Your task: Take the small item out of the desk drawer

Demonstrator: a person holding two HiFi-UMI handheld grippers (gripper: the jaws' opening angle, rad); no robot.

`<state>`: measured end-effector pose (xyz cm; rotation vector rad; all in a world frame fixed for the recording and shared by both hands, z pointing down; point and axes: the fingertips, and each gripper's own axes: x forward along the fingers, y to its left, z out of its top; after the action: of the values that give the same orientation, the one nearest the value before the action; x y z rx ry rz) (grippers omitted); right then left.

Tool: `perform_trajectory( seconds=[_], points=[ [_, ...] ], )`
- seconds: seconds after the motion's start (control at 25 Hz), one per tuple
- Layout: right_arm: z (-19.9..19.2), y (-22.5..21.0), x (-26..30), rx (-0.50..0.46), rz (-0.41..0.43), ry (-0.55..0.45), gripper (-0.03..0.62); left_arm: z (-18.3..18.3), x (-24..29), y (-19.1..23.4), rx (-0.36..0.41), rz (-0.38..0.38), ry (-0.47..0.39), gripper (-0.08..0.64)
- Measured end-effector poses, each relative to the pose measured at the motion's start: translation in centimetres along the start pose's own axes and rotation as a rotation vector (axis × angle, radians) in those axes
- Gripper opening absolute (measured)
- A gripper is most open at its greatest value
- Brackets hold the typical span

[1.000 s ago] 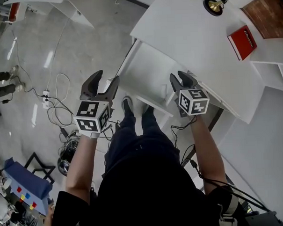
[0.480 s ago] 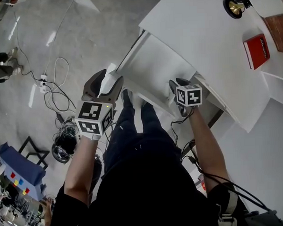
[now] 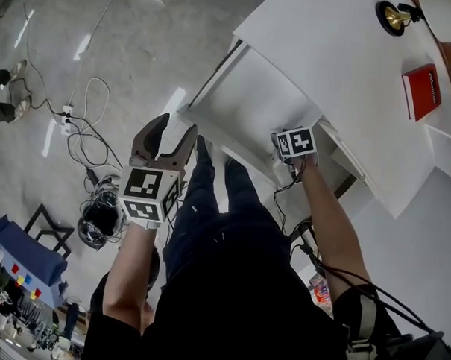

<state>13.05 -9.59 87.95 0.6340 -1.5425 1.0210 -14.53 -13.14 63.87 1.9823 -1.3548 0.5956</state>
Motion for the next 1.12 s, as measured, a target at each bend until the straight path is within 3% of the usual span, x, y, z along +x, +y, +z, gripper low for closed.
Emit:
perform_trajectory(
  seconds=[0.28,0.56,0.84,0.96,1.12],
  points=[
    [-0.6,0.1,1.6,-0.049,-0.046,0.14,0.167,-1.4,-1.3,1.4,-0.044,0.029,-0.002,0.23],
    [-1.3,0.5,3.6,-0.083,-0.036,0.309,0.172,-1.9,-2.0,2.0,-0.079,0.037,-0.021,0.23],
    [-1.4,0.4,5.3,-0.18,-0.071,0.469,0.17,-2.8,-2.8,3.1,-0.125,0.048,-0.03,0.23],
    [-1.4,1.0,5.5,-0.205,-0.059,0.5,0.155,-3.1,-3.1,3.9,-0.14,0.051,-0.024,0.229],
    [-1.1,1.4,4.9,-0.191,-0.022,0.445,0.129,-3.0,-3.2,4.0,-0.139,0.046,-0.021,0.229]
  ],
)
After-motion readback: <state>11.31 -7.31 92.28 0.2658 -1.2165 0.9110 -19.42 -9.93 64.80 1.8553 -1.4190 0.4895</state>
